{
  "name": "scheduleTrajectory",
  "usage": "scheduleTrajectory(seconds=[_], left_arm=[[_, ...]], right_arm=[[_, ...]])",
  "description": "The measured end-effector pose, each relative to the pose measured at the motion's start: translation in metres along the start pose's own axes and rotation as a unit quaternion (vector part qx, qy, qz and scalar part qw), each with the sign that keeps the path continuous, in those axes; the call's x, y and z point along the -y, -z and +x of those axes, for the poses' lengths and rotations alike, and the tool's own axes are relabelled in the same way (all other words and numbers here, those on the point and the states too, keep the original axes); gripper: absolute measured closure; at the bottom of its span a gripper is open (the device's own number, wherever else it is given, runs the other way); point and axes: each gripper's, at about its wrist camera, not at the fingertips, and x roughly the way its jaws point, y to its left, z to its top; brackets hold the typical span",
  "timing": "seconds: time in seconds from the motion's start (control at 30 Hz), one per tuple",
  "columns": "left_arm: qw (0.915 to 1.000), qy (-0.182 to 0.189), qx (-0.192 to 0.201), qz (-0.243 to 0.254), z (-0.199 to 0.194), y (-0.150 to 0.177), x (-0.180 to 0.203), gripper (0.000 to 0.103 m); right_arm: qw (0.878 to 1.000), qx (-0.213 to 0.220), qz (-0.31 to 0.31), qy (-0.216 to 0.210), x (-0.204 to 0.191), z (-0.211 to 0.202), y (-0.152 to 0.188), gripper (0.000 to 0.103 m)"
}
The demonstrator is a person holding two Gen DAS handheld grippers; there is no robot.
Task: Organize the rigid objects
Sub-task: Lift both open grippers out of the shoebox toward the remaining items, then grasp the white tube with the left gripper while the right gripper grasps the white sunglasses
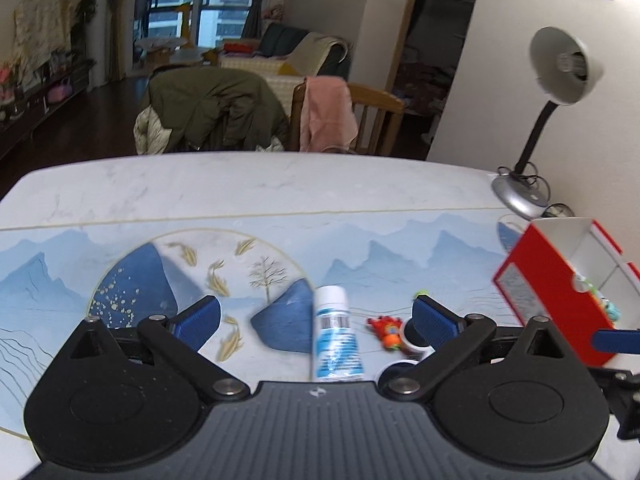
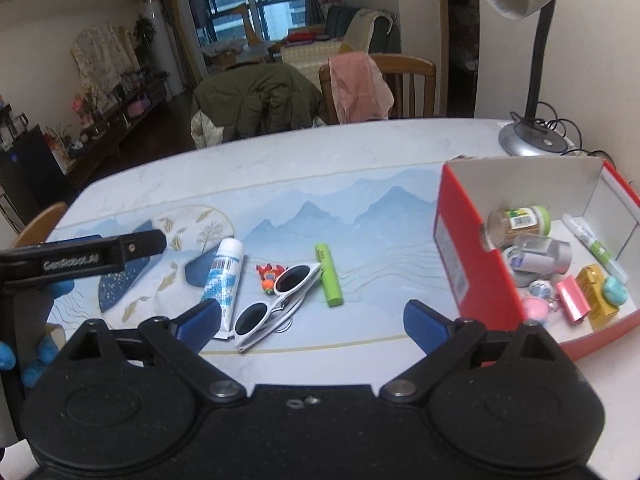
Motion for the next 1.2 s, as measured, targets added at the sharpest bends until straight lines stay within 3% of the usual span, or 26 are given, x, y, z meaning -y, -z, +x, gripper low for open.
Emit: scheduleTrajectory(seconds=[0.27, 0.43, 0.83, 0.9, 1.2], left_arm=[[0.9992, 0.012, -0.039, 0.008, 0.044, 0.005, -0.002, 0.0], [0.9987, 0.01, -0.045, 0.018, 0.062, 0.004, -0.001, 0.0], [0.998, 0.015, -0.058, 0.017, 0.091, 0.004, -0.006, 0.0], [0.9978, 0.013, -0.062, 0.017, 0.096, 0.005, -0.005, 0.0], [0.9967, 0.026, -0.073, 0.023, 0.109, 0.01, -0.001, 0.001]], right_arm=[[0.999, -0.034, -0.006, 0.039, -0.015, 0.049, 0.002, 0.01], [0.998, -0.05, 0.002, 0.041, -0.02, 0.074, -0.002, 0.014], [0.995, -0.093, 0.023, 0.037, -0.021, 0.122, -0.007, 0.038], [0.994, -0.096, 0.024, 0.04, -0.023, 0.126, -0.008, 0.046], [0.992, -0.118, 0.05, 0.008, -0.021, 0.137, -0.008, 0.058]])
